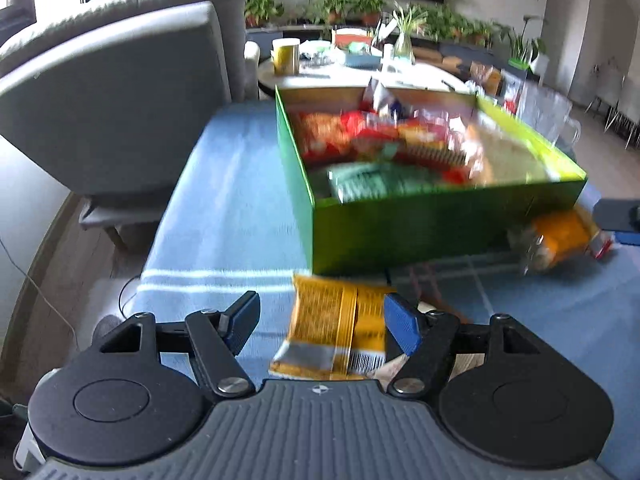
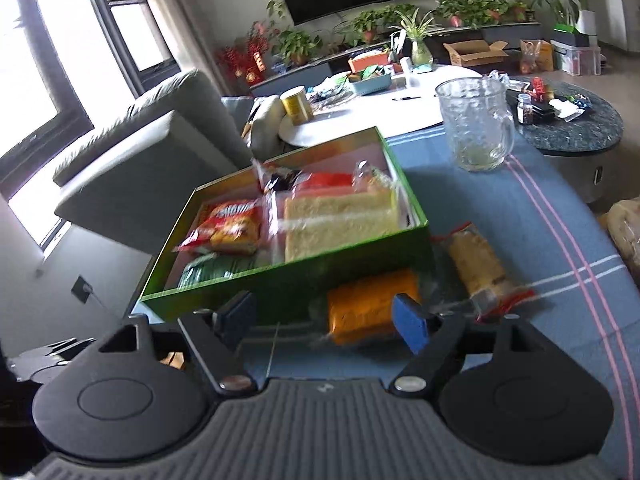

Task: Organize snacks
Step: 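Move both tools down to the yellow wafer packet and brown paper snack, then close the left gripper on the yellow wafer packet while the right gripper grasps the brown paper snack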

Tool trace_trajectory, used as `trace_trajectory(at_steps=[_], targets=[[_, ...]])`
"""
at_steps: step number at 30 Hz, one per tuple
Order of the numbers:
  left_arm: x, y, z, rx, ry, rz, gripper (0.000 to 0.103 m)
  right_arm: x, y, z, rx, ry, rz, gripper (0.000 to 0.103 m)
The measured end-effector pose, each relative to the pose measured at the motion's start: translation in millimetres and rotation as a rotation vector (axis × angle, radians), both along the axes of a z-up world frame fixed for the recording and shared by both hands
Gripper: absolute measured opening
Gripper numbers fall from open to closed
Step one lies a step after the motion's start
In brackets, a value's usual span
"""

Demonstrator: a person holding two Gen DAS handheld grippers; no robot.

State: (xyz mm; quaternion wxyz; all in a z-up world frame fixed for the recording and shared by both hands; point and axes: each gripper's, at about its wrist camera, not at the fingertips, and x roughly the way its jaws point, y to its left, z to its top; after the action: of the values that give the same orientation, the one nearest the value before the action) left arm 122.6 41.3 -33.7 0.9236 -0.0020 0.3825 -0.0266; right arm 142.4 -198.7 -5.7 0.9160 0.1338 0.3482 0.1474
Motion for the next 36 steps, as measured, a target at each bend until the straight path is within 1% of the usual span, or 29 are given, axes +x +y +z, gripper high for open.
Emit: trace_trajectory(at_steps=[1,3,5,8,10,11,14,15,18,20,21,23,26,29,34,36], targets=[[1.9,-0.7,-3.8,-0.001,0.010,0.001,0.066,-2.2,1.7,-1.3,-0.001,0.006,0.006,0.076],[4.0,-1.4,-5.9,-0.018,0.009,0.002,0.070,-5.2,4.0,-3.2,-0.003,0.016,0.013,0.076],[5.6,-4.6,-7.8,-0.030,0.027,-0.019,0.070,-7.9,5.4,-5.7,-0.006,0.025,0.017,0.076],[5.7,-10.6,-13.6,-0.011,0.044,-0.037,0.070,-13.7,7.8,-10.6,-0.012,0.044,0.027,0.076],[2.1,-11.2,-17.3,-0.006,0.027,-0.038,0.070,-16.7,10.0,-13.5,-0.017,0.055,0.037,0.076],[1.0,-10.6,-18.1,-0.006,0.021,-0.039,0.068,-18.0,11.3,-14.7,-0.020,0.059,0.044,0.076],[-4.3,-9.0,-17.4,0.008,0.007,-0.033,0.053,-24.4,17.9,-18.8,-0.031,0.073,0.073,0.076],[-6.7,-8.1,-16.6,0.004,0.007,-0.037,0.052,-26.2,20.3,-19.9,-0.037,0.077,0.086,0.076],[-18.6,-7.0,-13.2,-0.062,0.026,-0.048,0.051,-31.3,26.7,-23.1,-0.059,0.076,0.117,0.079],[-31.9,-13.7,-11.5,-0.106,0.039,-0.100,0.051,-33.2,27.3,-26.3,-0.066,0.083,0.118,0.079],[-37.6,-18.0,-11.3,-0.115,0.041,-0.120,0.051,-32.9,26.9,-27.9,-0.066,0.090,0.113,0.079],[-50.6,-26.8,-10.7,-0.100,0.034,-0.150,0.051,-32.5,25.4,-31.2,-0.064,0.107,0.099,0.079],[-63.7,-34.5,-11.3,-0.073,0.016,-0.161,0.051,-34.3,22.4,-34.3,-0.064,0.121,0.079,0.079],[-66.2,-31.5,-10.1,-0.082,0.010,-0.138,0.051,-37.6,21.4,-35.5,-0.062,0.131,0.075,0.079],[-64.3,-7.1,-2.4,-0.104,-0.027,-0.020,0.051,-45.9,28.0,-35.3,-0.067,0.135,0.100,0.079],[-64.4,1.9,0.4,-0.112,-0.040,0.013,0.051,-47.6,34.3,-36.5,-0.068,0.143,0.117,0.079]])
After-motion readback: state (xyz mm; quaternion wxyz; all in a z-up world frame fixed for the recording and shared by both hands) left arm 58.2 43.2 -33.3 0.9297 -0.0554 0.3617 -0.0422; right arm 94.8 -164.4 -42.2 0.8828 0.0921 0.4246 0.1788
